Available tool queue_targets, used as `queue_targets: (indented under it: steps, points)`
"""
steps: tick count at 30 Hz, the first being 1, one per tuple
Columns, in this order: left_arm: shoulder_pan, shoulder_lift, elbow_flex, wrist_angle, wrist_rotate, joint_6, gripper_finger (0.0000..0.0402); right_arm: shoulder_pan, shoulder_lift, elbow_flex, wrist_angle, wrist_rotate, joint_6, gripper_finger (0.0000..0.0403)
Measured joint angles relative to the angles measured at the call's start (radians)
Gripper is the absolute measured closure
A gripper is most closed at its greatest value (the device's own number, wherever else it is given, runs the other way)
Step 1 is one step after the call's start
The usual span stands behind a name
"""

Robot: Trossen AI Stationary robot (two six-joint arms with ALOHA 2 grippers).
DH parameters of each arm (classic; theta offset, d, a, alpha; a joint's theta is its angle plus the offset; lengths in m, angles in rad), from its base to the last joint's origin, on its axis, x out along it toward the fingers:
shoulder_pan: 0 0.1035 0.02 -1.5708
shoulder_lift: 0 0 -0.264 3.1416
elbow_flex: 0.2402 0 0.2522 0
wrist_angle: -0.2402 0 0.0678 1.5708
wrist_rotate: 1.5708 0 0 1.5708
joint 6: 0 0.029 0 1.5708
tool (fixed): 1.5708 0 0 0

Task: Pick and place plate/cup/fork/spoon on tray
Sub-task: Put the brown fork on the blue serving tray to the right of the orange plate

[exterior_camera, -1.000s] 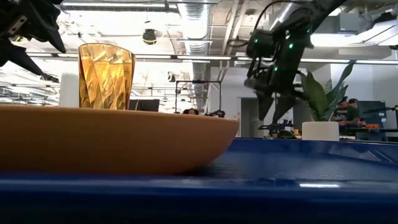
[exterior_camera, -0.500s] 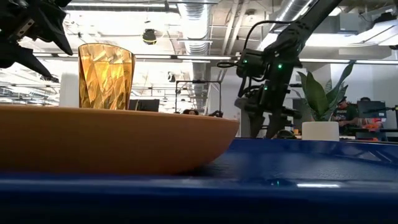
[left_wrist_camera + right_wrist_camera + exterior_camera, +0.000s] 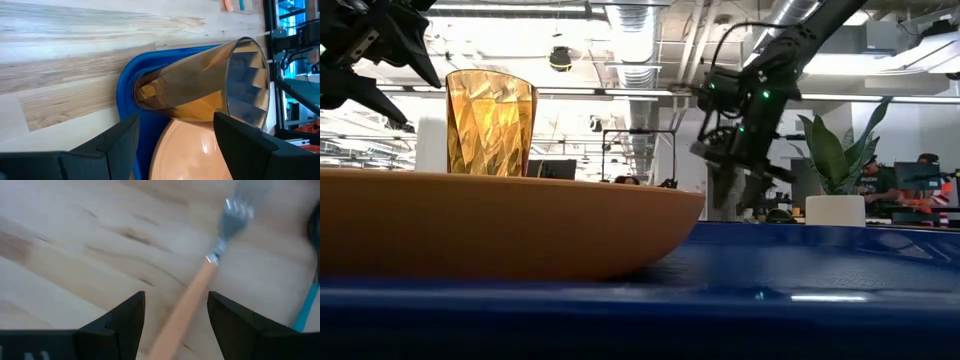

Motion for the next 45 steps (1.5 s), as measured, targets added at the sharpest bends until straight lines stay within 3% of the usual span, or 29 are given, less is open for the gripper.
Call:
queue_targets:
  steps: [5,12,30,34,42,45]
  points:
    - [0.016,0.000,0.000,-0.001,-0.003,-0.001,0.0161,-0.015,0.003,0.084,-0.037,0.030,-0.043,0.0163]
    - [0.045,0.000,0.000,-0.001,-0.003,0.019,0.0161,-0.028,0.004,0.086,-0.113,0.101,-0.032,0.0163]
    - [0.090,0.000,0.000,-0.001,-0.003,0.055,0.0162,0.017,0.148,0.042,-0.044,0.067,0.024,0.0170]
    - [0.090,0.000,0.000,-0.001,0.000,0.055,0.0162,0.029,0.156,0.044,-0.048,0.068,0.047,0.0214]
    - [0.090,0.000,0.000,-0.002,0.000,0.067,0.0162,0.031,0.154,0.044,-0.050,0.042,0.066,0.0367]
    - [0.090,0.000,0.000,-0.002,0.000,0.073,0.0162,0.030,0.150,0.058,-0.062,0.001,0.061,0.0372]
